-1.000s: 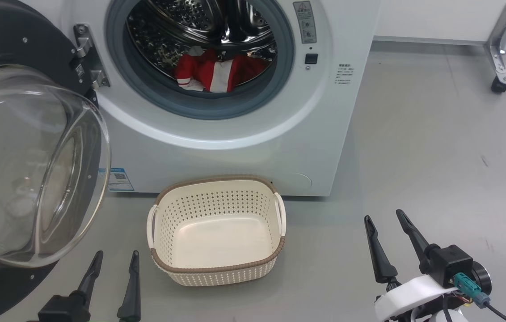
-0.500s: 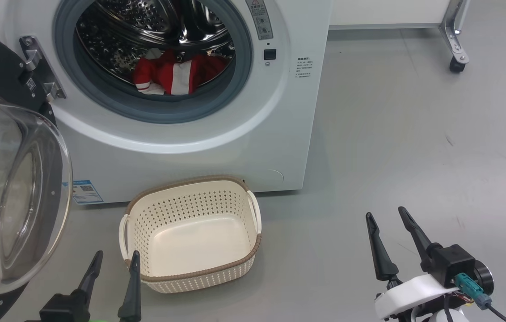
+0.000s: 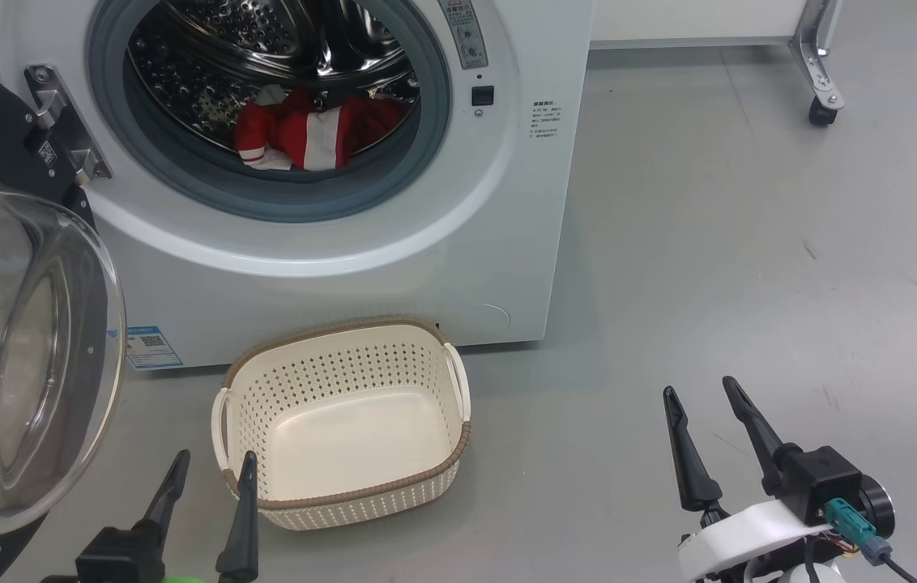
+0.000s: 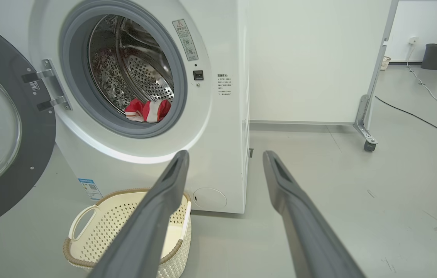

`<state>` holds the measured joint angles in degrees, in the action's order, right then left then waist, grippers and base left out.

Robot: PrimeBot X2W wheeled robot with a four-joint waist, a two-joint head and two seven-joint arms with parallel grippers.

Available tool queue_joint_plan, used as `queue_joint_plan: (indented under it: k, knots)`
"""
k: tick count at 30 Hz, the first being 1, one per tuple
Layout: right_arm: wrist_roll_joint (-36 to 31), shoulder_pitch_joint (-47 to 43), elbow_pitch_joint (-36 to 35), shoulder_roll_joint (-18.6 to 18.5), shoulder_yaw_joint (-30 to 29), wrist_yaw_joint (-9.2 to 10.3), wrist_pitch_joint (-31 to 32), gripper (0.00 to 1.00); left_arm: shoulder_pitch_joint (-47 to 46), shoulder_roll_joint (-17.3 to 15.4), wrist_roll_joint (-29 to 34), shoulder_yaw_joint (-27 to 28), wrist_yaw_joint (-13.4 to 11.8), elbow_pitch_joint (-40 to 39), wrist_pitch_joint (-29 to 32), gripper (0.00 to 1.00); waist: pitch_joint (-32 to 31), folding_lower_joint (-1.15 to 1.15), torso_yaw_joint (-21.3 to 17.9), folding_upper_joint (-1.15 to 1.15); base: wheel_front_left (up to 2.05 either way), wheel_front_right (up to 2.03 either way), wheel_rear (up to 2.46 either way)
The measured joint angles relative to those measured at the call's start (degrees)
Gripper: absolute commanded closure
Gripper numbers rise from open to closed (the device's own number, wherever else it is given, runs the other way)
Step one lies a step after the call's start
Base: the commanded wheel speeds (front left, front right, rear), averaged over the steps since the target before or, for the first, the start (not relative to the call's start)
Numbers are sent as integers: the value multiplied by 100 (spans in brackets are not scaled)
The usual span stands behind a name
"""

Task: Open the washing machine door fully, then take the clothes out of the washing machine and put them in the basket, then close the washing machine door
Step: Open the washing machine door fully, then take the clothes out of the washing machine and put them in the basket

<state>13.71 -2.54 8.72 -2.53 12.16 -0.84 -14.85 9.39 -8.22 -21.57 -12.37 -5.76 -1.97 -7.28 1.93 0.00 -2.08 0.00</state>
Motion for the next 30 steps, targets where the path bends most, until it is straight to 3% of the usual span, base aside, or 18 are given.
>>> queue_joint_plan:
  k: [16, 30]
  knots:
    - [7, -4, -35, 0, 3, 43, 0, 0, -1, 18, 156, 25, -34, -125, 14, 0, 49, 0, 21, 0, 8, -8, 0]
    - [40, -4, -62, 0, 11, 49, 0, 0, -3, 35, 200, 46, -48, -225, 14, 0, 110, 0, 22, 0, 62, -62, 0]
